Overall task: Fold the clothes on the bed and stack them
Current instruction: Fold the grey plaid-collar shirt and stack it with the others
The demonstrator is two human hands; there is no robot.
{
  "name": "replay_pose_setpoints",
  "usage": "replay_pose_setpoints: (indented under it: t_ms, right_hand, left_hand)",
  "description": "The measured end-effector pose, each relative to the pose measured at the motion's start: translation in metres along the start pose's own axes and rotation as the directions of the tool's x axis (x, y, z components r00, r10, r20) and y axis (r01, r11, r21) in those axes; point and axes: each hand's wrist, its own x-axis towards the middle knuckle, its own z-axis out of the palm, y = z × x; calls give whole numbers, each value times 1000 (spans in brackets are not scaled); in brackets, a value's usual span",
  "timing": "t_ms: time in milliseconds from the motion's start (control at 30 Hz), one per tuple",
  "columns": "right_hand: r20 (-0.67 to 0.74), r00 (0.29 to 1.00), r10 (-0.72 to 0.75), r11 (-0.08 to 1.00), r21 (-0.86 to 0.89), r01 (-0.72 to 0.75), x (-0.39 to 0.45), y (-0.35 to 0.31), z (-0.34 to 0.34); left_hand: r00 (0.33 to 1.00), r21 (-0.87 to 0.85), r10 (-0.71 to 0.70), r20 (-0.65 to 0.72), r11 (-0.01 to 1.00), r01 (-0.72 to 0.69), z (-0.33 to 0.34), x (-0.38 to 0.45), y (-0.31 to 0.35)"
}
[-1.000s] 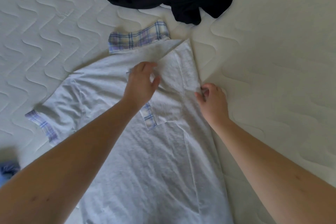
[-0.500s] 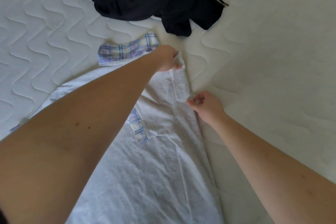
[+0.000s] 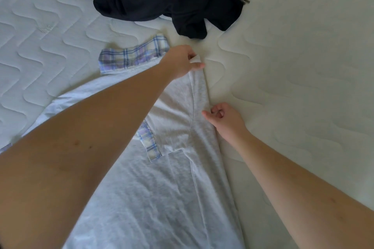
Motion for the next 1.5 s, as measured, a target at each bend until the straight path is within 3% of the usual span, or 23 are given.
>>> replay_pose_setpoints:
  t_ms: [100,200,333,400,533,633,733,833,933,1100,1267,1367,1500]
  right_hand:
    - [7,999,-35,999,-38,35,-1,-1,0]
    - [-22,996,-85,985,-150,81,0,-1,2]
    - [-86,995,-58,984,-171,42,2,2,4]
    - [-117,992,-54,986,-161,35,2,3,6]
    - [-149,987,-63,991,-126,44,-2,1,3]
    - [-126,986,-111,984,-150,92,-14,4,-1]
    - [-110,986,-122,982,-160,104,-39,16,-2]
    - [-78,990,-119,964,-246,97,-67,32,0]
    - [-29,996,-79,923,-381,62,-88,45,0]
    - [92,995,36,885,-465,11,-110,54,-4]
    - [58,997,50,891,-454,-18,-120,63,-12]
    - [109,992,64,924,-382,-18,-127,75,-16]
    - [201,976,84,960,-280,-25,-145,92,-11]
  left_hand:
    - [978,424,-48,204,905,-44,-21,-6,-1]
    - [979,538,-38,198,840,-76,-23,-12,-2]
    - [999,378,-35,33,926,20,-4,-21,-3]
    - [992,313,10,-130,949,31,4,-33,-7]
    - [834,91,154,-529,988,-125,22,-87,-11]
    - [818,-87,104,-566,979,-185,53,-144,-16]
    - [857,-271,-63,-511,958,-91,91,-196,-22]
    - [879,-471,-334,-341,870,148,128,-234,-28]
    - [874,-545,-457,-164,780,306,153,-251,-27]
    - [890,-670,-447,90,634,386,156,-248,-16]
    - [840,-746,-534,94,521,415,162,-259,-15]
    - [851,-781,-515,101,490,388,181,-280,-22]
    - [909,-737,-388,149,569,364,204,-302,-29]
